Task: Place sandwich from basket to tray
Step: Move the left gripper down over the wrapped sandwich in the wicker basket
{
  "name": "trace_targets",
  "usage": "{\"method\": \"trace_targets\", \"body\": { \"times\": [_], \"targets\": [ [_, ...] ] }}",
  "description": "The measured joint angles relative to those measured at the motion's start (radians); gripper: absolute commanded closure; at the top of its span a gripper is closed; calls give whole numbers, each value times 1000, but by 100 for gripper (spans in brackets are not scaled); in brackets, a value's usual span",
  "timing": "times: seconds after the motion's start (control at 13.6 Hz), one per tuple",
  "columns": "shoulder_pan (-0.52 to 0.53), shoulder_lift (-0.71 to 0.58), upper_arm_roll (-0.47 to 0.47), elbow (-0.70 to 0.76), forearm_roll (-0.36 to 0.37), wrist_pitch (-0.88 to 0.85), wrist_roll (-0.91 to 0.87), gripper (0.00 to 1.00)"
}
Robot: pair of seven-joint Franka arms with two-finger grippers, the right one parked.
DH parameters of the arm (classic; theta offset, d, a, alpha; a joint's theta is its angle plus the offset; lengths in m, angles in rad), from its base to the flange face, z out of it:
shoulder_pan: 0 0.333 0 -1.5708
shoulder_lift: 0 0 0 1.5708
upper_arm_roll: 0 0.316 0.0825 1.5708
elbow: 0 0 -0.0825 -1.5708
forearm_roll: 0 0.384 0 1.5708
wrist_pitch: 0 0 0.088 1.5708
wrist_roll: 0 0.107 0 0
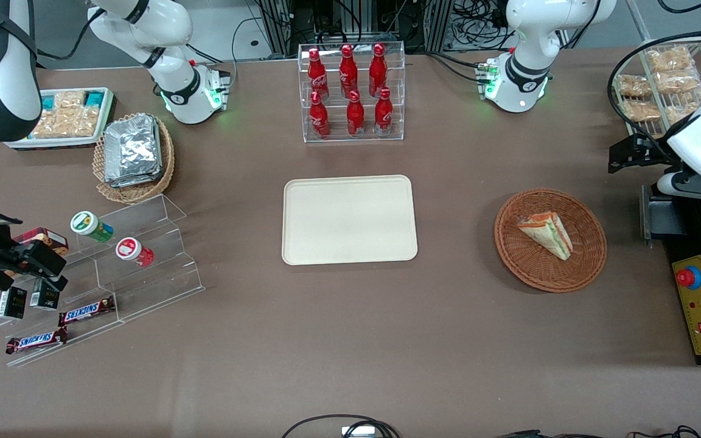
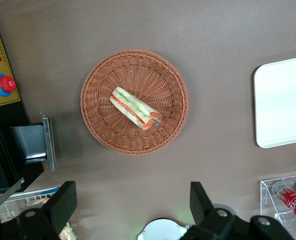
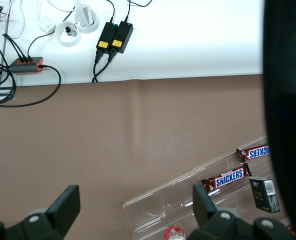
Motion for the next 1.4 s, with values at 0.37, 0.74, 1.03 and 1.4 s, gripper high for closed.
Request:
{"method": "trace_targets", "body": {
  "times": [0.37, 0.74, 1.03, 1.4],
  "targets": [
    [0, 3, 0, -3, 8, 0, 0, 0],
    [1, 16, 1, -134, 39, 145, -99, 0],
    [1, 14, 1, -440, 40, 496, -233, 0],
    [2, 13, 2, -676, 40, 774, -425, 0]
  ]
}}
